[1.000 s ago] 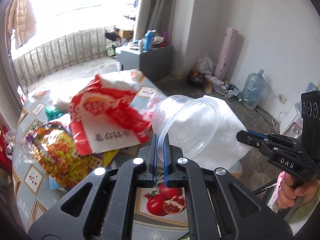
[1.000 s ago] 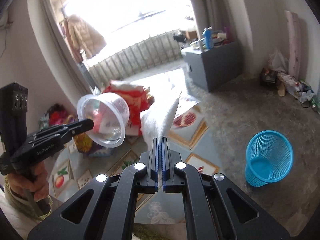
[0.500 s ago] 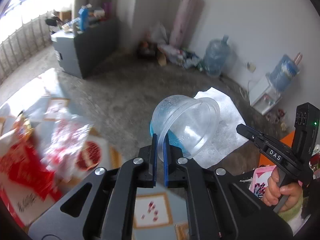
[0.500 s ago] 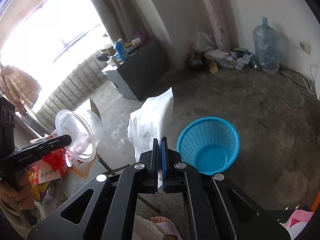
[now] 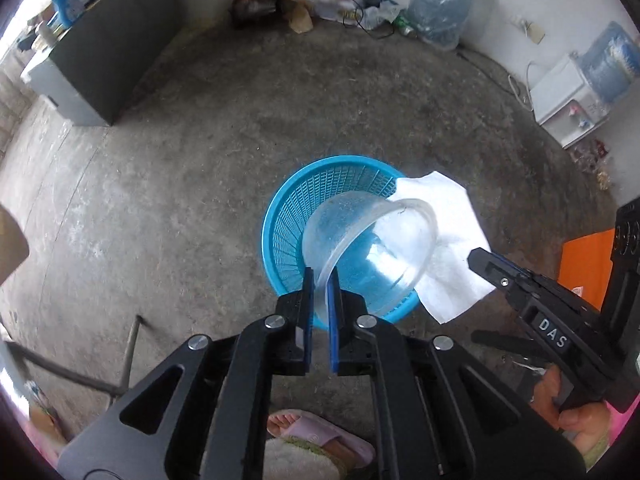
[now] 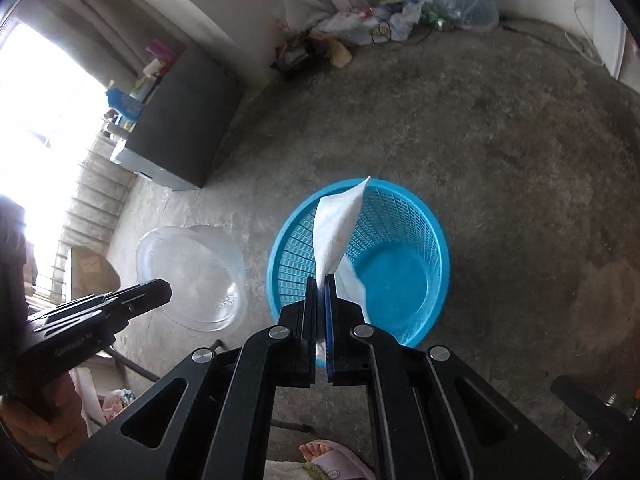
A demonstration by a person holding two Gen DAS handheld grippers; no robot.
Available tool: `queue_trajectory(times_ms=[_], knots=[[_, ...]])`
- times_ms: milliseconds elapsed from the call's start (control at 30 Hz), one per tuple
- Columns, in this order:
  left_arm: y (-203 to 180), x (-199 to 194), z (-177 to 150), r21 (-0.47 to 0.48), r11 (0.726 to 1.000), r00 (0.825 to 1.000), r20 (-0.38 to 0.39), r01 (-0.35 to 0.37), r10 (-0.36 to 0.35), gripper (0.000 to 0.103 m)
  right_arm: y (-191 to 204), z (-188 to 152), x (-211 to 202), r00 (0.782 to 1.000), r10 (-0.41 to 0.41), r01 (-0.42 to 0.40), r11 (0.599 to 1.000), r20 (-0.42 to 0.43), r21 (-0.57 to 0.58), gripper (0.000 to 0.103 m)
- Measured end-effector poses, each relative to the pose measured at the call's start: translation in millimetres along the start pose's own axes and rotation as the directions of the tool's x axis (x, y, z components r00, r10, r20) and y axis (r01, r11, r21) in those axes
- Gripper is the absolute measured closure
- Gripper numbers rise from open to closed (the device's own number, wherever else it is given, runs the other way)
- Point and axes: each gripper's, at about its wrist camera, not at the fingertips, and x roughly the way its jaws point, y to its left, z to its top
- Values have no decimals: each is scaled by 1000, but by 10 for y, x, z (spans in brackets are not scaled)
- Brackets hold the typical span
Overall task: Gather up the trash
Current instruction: 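Carry cup and tissue to the blue wastebasket and open both tools, then move both tools back over the table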
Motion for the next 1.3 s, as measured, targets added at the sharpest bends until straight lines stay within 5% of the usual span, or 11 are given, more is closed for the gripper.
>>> queue_trajectory(times_ms=[33, 100, 300, 533, 667, 867, 967, 1300], knots=[[-8, 51, 28, 2, 1000, 1000, -2, -18, 18, 73, -45, 45, 132, 1000, 10, -10, 1000, -25, 14, 96], [-32, 131, 99, -13, 999, 999, 3, -45, 45, 54, -153, 115, 391, 997, 4, -1, 999, -73, 39, 71], [44, 48, 169, -49, 998, 999, 41, -28, 30, 47, -303, 138, 520, 998, -42, 46, 995, -39, 86, 60], [100, -512, 62, -27, 1000, 986, 166, 7, -2, 38, -137, 10, 16, 993, -75, 74, 997, 86, 25, 46], [237, -986, -112, -34, 998, 963, 267, 54, -43, 37, 196, -60, -374, 974, -122, 134, 989, 194, -55, 30], [511, -1824, -570, -15, 995, 902, 424, 97, -81, 21, 827, -305, -1002, 919, -156, 235, 954, 363, -186, 7], [662, -2147, -866, -20, 994, 891, 447, 107, -87, 20, 1124, -469, -1242, 895, -147, 276, 924, 421, -263, 6], [1353, -2787, -1993, -220, 964, 864, 503, 149, -19, 11, 1907, -965, -1598, 895, -60, 287, 836, 442, -468, 6]])
